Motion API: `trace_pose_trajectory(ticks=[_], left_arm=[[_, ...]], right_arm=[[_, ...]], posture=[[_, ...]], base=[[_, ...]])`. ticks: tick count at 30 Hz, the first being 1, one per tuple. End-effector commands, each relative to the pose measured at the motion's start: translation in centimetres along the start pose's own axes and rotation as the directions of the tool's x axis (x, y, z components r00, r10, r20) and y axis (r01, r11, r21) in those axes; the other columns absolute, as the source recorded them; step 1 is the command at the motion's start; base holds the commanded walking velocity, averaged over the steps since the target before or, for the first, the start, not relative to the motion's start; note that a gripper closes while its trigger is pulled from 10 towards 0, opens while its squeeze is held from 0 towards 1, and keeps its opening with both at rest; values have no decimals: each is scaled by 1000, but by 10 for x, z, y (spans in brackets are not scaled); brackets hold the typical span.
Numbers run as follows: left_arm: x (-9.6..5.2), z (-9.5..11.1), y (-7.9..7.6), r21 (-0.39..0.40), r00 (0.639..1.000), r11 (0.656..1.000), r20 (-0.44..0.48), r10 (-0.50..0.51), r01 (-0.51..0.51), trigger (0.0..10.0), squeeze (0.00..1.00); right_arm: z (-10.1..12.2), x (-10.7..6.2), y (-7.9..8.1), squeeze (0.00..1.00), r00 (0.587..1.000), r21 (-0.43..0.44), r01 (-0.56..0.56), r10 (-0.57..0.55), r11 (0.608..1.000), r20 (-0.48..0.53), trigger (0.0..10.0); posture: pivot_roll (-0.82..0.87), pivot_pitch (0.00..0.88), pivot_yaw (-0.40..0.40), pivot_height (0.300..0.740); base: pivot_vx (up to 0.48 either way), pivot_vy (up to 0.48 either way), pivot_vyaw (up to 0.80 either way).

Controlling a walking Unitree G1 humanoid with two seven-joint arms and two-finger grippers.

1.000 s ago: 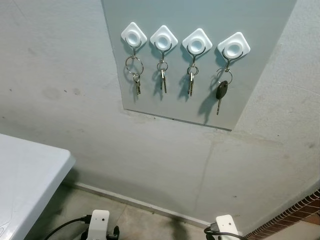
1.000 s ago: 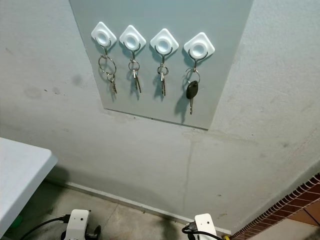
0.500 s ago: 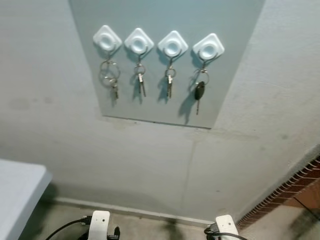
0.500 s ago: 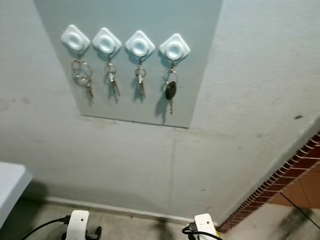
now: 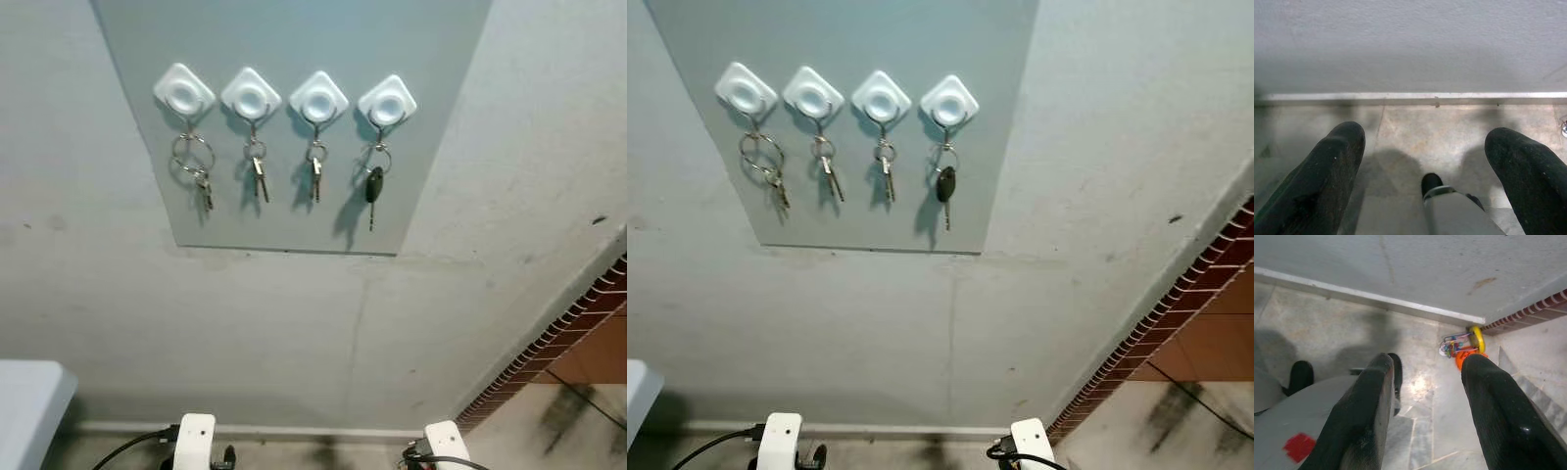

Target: Hang keys on a hook

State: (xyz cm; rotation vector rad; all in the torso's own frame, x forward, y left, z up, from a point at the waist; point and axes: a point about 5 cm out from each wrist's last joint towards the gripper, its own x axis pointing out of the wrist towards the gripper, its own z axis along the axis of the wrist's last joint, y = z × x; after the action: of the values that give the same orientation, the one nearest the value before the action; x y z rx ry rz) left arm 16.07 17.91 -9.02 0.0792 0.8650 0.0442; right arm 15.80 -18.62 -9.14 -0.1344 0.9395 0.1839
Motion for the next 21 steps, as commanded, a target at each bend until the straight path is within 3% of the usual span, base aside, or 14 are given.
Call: trace_pose_trajectory(ticks=[1, 21], left_arm=[[-1, -3, 1, 3, 1000, 1000, -17, 11, -11, 10000, 0], [0, -2, 0, 21, 1000, 1000, -14, -2, 2, 10000, 0]], right_arm=[[-2, -1, -2, 0, 1000, 3, 7, -7, 1000, -11, 10000], [1, 0, -2, 0, 1000, -2, 7, -7, 1000, 2, 10000]], posture=[[-80, 12, 10, 740], [-80, 13, 4, 740]], base=[[0, 0, 0], [0, 0, 0]])
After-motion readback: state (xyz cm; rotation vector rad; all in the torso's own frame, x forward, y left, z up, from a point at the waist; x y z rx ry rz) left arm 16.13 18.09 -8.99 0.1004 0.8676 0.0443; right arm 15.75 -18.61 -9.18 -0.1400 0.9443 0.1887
